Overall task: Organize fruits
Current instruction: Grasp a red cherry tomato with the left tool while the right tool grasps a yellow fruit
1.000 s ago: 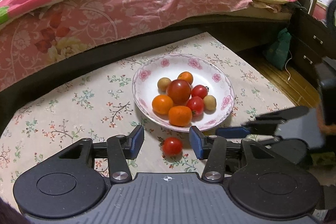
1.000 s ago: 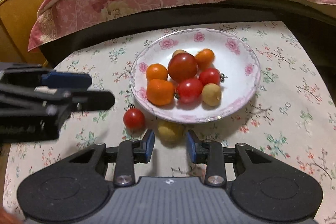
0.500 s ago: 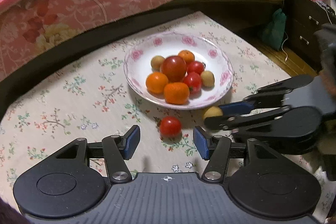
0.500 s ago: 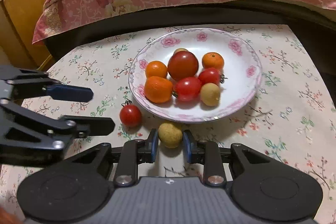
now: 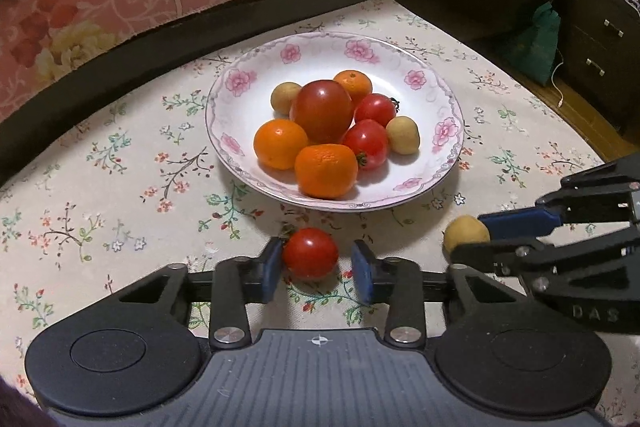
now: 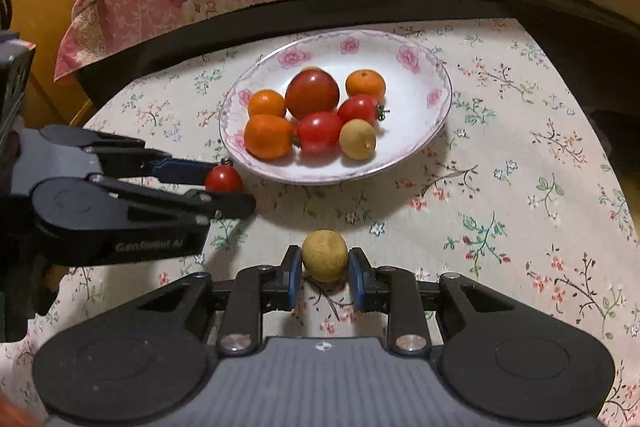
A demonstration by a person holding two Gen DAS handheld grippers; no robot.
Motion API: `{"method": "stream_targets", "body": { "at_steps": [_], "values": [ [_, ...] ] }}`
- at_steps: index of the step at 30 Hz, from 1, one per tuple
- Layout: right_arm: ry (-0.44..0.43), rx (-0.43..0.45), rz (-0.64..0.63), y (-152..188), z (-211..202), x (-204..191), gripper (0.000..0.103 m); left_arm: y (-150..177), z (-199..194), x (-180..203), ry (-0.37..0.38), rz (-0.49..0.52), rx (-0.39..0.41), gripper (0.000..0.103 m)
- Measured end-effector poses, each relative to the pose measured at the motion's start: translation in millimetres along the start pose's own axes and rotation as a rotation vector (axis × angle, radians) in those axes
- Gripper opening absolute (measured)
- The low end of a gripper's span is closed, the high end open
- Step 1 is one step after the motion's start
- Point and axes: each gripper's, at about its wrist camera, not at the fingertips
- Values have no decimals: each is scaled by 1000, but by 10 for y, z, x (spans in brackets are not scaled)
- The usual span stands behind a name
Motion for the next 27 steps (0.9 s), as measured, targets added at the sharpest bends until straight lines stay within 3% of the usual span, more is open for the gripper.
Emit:
{"method": "stream_targets", "body": {
  "at_steps": [14, 21, 24, 27],
  "values": [
    [-49, -29, -88, 121, -72, -192, 26, 259, -437, 141, 10, 2, -20, 37],
    [-38, -46, -130, 198, -15, -248, 27, 372, -371, 247, 31, 42, -50, 39],
    [-38, -44, -143, 209, -12, -268, 30, 363, -395, 249, 30, 55, -38, 51],
    [-42, -44, -163, 221, -11, -284, 35, 408, -413, 257, 26, 66, -41, 56]
  ]
}}
Point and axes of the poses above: each gripper's, at about its wrist camera, not at the fingertips, and z roughly the way its jaws point, x to its right, y to its underside, and after that the axes turned 10 degrees about z, right-handed
